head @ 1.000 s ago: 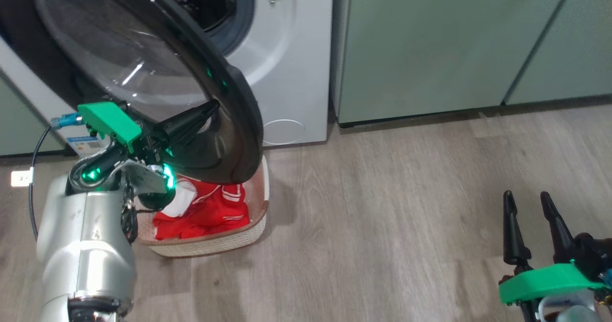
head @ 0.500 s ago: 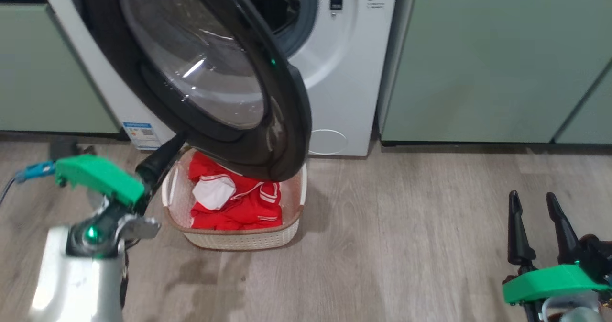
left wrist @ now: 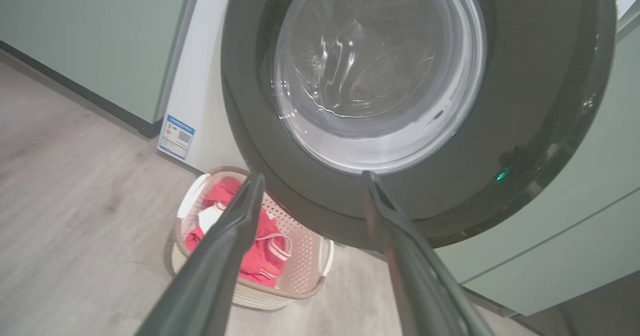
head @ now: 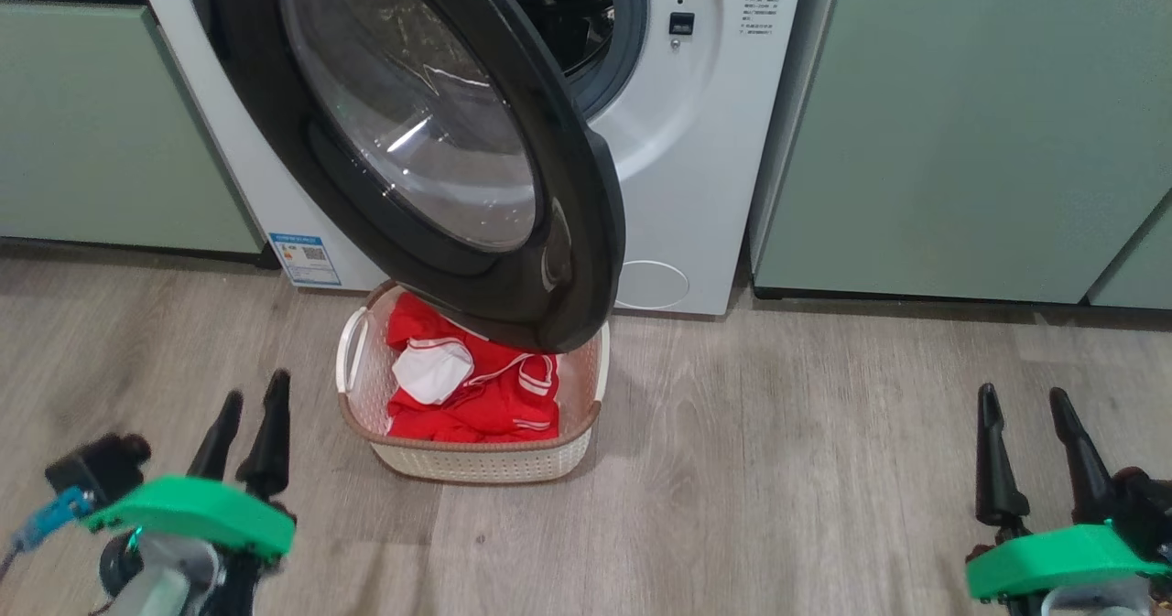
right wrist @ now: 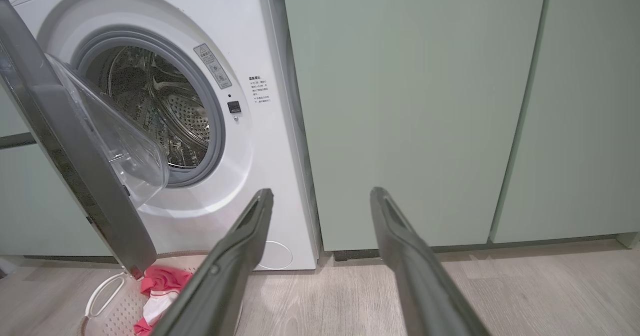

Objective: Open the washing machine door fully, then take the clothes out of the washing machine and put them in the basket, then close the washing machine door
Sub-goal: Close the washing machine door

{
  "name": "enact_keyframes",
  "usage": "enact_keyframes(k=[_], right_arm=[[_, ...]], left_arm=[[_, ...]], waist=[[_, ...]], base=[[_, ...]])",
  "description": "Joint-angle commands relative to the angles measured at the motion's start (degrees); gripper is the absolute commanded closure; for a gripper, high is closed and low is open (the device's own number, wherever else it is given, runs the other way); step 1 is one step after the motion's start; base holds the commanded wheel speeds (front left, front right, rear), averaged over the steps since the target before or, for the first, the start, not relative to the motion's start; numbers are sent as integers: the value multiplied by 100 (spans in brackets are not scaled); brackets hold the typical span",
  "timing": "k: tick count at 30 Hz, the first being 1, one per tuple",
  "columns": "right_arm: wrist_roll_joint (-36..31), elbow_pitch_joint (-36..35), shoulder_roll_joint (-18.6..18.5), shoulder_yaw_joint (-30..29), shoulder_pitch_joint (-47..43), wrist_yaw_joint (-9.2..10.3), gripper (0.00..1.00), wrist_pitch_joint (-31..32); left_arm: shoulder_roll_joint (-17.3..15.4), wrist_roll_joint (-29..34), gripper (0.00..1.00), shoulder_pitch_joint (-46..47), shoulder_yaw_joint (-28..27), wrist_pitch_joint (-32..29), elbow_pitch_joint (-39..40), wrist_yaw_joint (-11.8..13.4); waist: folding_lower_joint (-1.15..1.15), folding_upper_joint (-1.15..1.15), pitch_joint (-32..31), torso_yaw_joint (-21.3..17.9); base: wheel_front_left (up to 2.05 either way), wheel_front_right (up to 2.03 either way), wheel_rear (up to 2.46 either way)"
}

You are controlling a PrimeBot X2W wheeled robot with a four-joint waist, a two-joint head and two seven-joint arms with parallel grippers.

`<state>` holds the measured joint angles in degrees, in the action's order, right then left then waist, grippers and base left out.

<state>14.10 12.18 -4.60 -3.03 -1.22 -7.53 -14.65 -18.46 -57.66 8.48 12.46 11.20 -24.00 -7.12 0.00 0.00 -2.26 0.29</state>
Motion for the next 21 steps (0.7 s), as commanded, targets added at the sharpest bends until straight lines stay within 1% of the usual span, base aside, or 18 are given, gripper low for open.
enact_keyframes(k=[1, 3, 4, 5, 9, 12, 16, 21], right_arm=[[-34, -204, -28, 92, 90, 4, 0, -35], [-38, -210, -20, 87, 83, 4, 0, -35], [-40, -214, -16, 81, 79, 4, 0, -35], [-41, -219, -12, 70, 76, 4, 0, -35], [-43, -227, 4, 62, 62, 4, 0, -35], [-41, -224, 16, 64, 51, 4, 0, -35], [-40, -222, 32, 73, 43, 4, 0, -35], [-41, -220, 48, 82, 41, 4, 0, -35]], left_arm=[[-202, 66, 0, 240, -139, 155, 58, -36], [-309, 330, 0, 258, 20, 335, -170, -36], [-316, 451, 0, 270, 18, 364, -260, -36], [-311, 648, 0, 301, -131, 372, -258, -36], [-25, 1639, 0, 129, -874, 377, -14, -36], [215, 2342, 0, -82, -1250, 378, 167, -36], [465, 3093, 0, -332, -1532, 379, 324, -36], [674, 3704, 0, -560, -1712, 379, 350, -36]], waist=[[0, 0, -6, -3], [0, 0, -12, -11], [0, 0, -13, -14], [0, 0, -9, -13], [0, 0, -4, -44], [0, 0, 1, -72], [0, 0, 7, -107], [0, 0, 14, -139]], base=[[0, 0, 0], [0, 0, 0], [0, 0, 0], [0, 0, 0], [0, 0, 0], [0, 0, 0], [0, 0, 0], [0, 0, 0]])
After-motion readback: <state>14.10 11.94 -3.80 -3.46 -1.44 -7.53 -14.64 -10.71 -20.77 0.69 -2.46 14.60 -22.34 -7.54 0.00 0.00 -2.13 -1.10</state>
